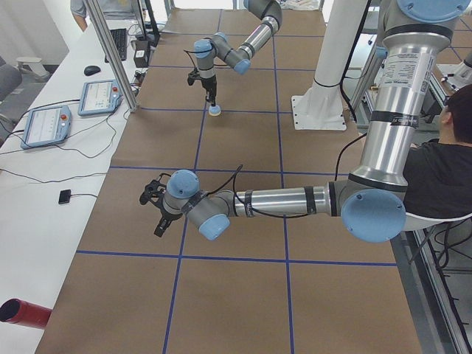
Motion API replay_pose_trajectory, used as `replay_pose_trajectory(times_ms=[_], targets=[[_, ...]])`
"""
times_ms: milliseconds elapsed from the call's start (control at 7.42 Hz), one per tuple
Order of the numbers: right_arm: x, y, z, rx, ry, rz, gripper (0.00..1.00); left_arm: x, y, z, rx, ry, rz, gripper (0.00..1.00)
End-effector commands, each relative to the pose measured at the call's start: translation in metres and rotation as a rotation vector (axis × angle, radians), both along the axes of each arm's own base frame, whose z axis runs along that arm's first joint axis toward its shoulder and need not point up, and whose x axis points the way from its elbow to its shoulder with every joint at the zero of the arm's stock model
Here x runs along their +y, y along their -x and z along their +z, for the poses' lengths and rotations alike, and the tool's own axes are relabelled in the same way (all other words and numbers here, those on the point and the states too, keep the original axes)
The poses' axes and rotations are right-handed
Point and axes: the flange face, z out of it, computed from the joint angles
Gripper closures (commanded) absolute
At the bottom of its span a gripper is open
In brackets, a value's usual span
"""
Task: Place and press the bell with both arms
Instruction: 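Press down on the bell's top button with the right gripper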
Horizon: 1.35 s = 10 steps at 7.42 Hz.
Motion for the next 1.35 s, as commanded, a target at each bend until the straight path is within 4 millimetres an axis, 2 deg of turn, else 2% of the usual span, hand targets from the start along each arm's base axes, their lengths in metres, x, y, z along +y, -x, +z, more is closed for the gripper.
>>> replay_pose_trajectory(times_ms=[0, 539, 943, 1078, 1212], targets=[[0.001, 0.002, 0.002, 0.002, 0.001, -0.003, 1.0, 0.002, 0.001, 0.003, -0.003, 0.004, -0.002, 0.0], [0.001, 0.0, -0.003, -0.002, -0.001, 0.0, 1.0, 0.003, 0.0, 0.005, -0.005, 0.006, 0.0, 0.0], [0.0, -0.029, -0.041, -0.049, -0.02, 0.027, 1.0, 0.003, 0.001, 0.004, -0.002, 0.004, 0.002, 0.0], [0.003, -0.051, -0.054, -0.036, -0.012, 0.042, 1.0, 0.003, 0.001, 0.003, 0.0, 0.003, 0.003, 0.0], [0.004, -0.078, -0.063, -0.026, -0.01, 0.056, 0.36, 0.003, 0.004, 0.003, 0.002, 0.007, 0.0, 0.0]])
